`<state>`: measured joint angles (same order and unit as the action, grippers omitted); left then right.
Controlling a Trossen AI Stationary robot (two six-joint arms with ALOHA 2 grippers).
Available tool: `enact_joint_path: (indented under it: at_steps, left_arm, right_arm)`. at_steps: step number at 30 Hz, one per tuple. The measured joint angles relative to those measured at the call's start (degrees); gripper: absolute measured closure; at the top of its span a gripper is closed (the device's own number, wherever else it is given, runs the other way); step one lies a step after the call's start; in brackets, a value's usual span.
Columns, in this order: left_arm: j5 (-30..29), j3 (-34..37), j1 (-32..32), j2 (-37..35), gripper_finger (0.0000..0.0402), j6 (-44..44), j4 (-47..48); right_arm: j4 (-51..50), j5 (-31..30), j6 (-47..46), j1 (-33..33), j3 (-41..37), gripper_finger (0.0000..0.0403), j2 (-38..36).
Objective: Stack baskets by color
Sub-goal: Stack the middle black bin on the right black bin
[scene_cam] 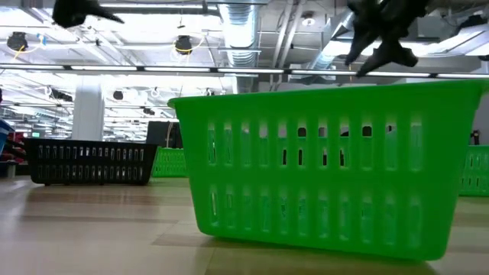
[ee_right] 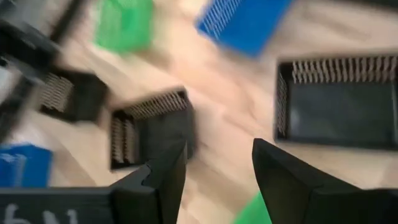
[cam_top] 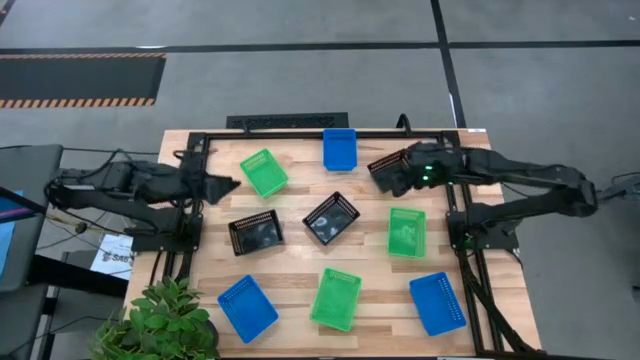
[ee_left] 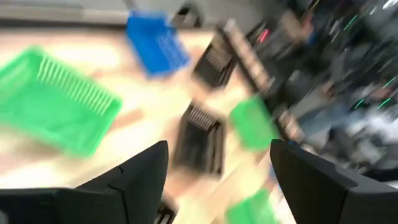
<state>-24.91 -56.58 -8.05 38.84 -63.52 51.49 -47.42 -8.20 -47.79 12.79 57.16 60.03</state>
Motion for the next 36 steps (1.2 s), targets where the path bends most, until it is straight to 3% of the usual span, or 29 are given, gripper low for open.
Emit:
enact_joint_path:
  at_steps: [6, 15, 25, 31, 36]
  left_arm:
    - [6.40, 1.39, 3.04, 2.95, 0.0132, -5.62, 6.98]
    - [15.36, 1.60, 10.33, 6.29, 0.0132, 2.60, 8.17]
    - [20.98, 1.62, 17.86, 9.48, 0.0132, 11.60, 5.85]
    - [26.37, 1.62, 19.71, 11.44, 0.0132, 17.25, -0.63]
    - [27.25, 1.62, 21.16, 13.81, 0.0132, 21.10, -1.99]
  right_arm:
    - [-1.42, 4.05, 0.45, 1.01, 1.21, 0.0214, 10.48]
    - [8.68, 14.39, 8.78, 0.69, 1.21, 0.0218, 22.36]
    - [17.84, 14.48, 11.71, 0.28, 1.29, 0.0224, 29.35]
    - [17.56, 14.09, 14.37, 1.26, 4.08, 0.0227, 30.35]
    - [16.29, 14.07, 18.38, 3.11, 7.54, 0.0227, 30.34]
